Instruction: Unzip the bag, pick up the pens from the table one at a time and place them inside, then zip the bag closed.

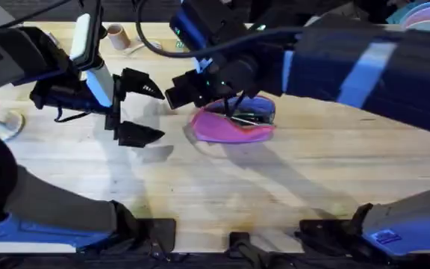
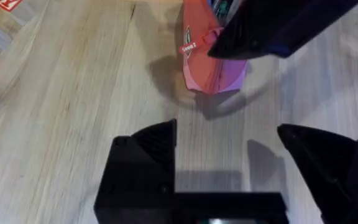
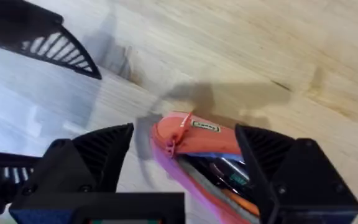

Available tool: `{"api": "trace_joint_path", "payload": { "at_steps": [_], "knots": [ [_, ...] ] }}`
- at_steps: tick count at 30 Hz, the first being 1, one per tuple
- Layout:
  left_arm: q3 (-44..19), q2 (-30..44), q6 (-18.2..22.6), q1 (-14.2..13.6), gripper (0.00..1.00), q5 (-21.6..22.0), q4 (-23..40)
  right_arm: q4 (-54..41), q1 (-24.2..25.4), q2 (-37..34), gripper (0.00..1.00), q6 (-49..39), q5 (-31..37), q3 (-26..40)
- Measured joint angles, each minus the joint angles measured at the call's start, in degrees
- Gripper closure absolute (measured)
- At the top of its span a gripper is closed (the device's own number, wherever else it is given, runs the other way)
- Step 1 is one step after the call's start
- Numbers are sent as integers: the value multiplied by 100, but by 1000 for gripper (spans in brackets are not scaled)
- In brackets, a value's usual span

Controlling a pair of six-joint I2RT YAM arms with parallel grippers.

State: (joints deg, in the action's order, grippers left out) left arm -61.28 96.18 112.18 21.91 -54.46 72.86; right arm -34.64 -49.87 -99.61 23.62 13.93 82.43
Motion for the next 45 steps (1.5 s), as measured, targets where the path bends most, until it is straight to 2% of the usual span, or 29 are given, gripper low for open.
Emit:
{"api": "trace_joint_path", "payload": {
  "at_steps": [7,9,10,12,18,22,23,25,34,45],
  "knots": [
    [0,0,0,0,7,0,0,26,0,-623,6,2,-160,0],
    [-1,-1,0,0,7,0,0,36,0,-675,34,0,-213,0],
    [0,-2,0,0,8,0,0,91,0,-690,167,-1,-276,2],
    [-1,-1,0,0,7,0,0,99,0,-688,294,9,-286,2],
    [0,0,0,0,7,0,40,115,0,-691,591,20,-304,2],
    [0,0,0,0,7,2,42,123,0,-691,711,20,-307,2],
    [0,0,0,0,7,0,42,125,0,-690,856,20,-314,2],
    [0,0,0,0,7,0,42,128,0,-691,941,21,-324,2],
    [0,0,0,0,7,0,42,119,0,-688,969,17,-328,22],
    [-2,0,0,0,7,0,42,-159,0,-445,970,-336,-328,403]
  ]
}}
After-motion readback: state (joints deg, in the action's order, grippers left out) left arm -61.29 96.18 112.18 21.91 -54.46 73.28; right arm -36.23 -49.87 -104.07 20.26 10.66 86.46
